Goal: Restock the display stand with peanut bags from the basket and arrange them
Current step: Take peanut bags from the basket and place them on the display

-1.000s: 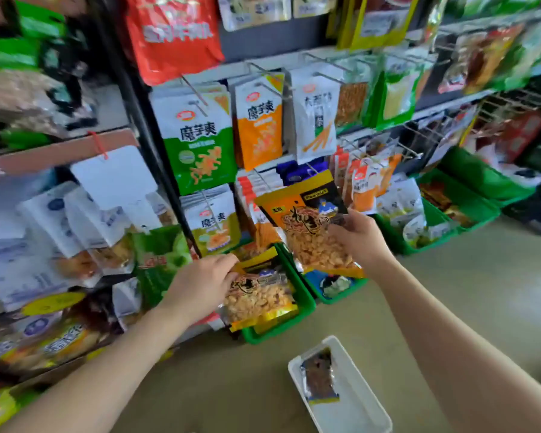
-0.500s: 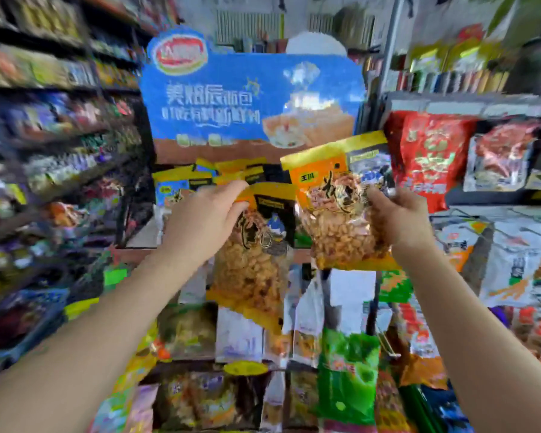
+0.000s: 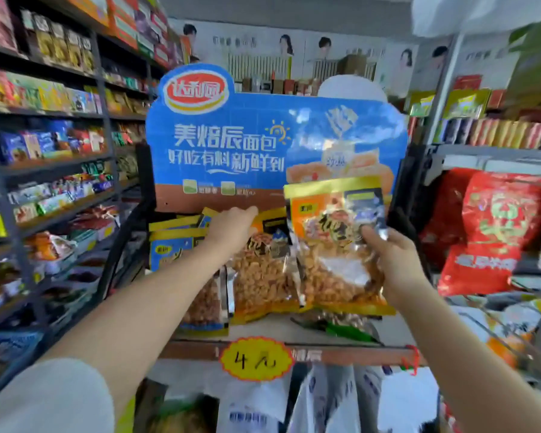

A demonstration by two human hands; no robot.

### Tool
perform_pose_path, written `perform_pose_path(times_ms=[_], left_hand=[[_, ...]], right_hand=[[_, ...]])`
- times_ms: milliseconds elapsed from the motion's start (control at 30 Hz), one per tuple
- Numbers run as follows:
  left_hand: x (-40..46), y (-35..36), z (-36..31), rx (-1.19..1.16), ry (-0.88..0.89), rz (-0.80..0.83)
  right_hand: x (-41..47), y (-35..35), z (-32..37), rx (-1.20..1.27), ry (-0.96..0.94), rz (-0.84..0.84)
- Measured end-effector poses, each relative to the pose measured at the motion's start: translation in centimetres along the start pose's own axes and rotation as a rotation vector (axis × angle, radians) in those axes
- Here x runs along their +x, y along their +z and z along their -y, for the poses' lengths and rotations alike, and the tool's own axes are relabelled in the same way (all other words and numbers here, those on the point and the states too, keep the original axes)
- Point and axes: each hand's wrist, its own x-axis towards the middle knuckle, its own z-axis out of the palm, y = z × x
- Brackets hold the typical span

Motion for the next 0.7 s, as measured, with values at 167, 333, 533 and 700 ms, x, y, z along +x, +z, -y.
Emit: perform_pose_path(times_ms=[167,333,533,700], left_hand=[[2.9,2.2,4.0,-0.151,-0.002,0.107],[-0.5,1.5,7.3,-0.082,0.036,0.068],[-7.6,2.0,6.0,-0.117,0.375,-0.051],[-10.8,3.1,6.3,-0.209,0.511,0.005]], right_hand=[[3.6,6.0,-4.1,-0.081,0.281,0.093],[3.1,11.0,-6.5,-0.510,0.113,-0.007],[0.6,13.4,-9.1,-1.185,-0.099,-0.027],[-1.9,12.5,-9.4,-1.272,-0.223,-0.027]])
